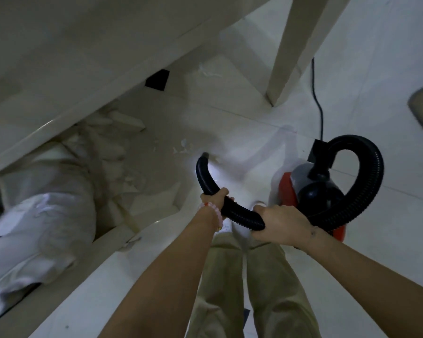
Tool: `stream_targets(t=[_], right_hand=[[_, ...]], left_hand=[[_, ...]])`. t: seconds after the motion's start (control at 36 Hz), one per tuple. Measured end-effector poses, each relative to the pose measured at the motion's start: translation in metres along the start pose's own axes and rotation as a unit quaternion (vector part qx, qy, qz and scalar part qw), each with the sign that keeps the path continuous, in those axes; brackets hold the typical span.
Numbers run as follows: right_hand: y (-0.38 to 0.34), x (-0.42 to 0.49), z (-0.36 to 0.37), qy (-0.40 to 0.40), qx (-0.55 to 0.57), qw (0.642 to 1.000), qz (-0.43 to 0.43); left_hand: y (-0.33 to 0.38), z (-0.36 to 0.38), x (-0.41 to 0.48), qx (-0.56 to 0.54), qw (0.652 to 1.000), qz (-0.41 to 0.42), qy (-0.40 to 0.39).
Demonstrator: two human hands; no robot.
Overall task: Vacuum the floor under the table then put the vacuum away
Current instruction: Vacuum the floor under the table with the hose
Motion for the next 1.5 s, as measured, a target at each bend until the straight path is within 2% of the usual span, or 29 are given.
stream_targets(t=[0.17, 0.33, 0.47, 0.64, 0.81, 0.94, 1.17, 1.33, 1.5], right_hand=[[-0.019, 0.018, 0.02, -0.041, 0.016, 0.999, -0.015], [-0.035, 0.033, 0.031, -0.079, 0.017, 0.996, -0.033], [-0.037, 0.039, 0.036, -0.087, 0.016, 0.996, -0.017], [-0.033, 0.038, 0.039, -0.118, 0.069, 0.991, 0.008], [-0.034, 0.037, 0.026, -0.148, 0.092, 0.984, 0.023], [-0.034, 0.036, 0.026, -0.136, 0.076, 0.988, 0.017], [-0.042, 0.048, 0.034, -0.151, 0.053, 0.987, 0.013], [-0.05, 0.057, 0.032, -0.161, 0.06, 0.985, 0.015], [-0.056, 0.055, 0.028, -0.133, 0.039, 0.99, 0.017]], left_hand=[[-0.004, -0.037, 0.009, -0.012, 1.0, -0.001, 0.027], [-0.006, -0.065, 0.023, -0.022, 1.0, 0.007, 0.012], [-0.004, -0.066, 0.024, -0.03, 0.999, 0.007, -0.025], [0.001, -0.061, 0.027, 0.022, 0.997, 0.032, -0.07], [0.002, -0.058, 0.027, 0.0, 0.995, 0.016, -0.098], [0.0, -0.058, 0.026, -0.02, 0.997, 0.012, -0.08], [-0.007, -0.07, 0.032, -0.066, 0.997, 0.015, 0.03], [-0.01, -0.084, 0.047, -0.116, 0.993, -0.014, 0.029], [0.003, -0.081, 0.046, -0.108, 0.994, -0.003, -0.018]])
Point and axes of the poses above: each hand's wrist, its own x-axis towards the middle knuckle, its own z-axis out of the palm, y = z × x, the point moved 2 cm from there along x, towards the middle knuckle, and after that the axes turned 3 degrees about -z, right-handed, at the moved point
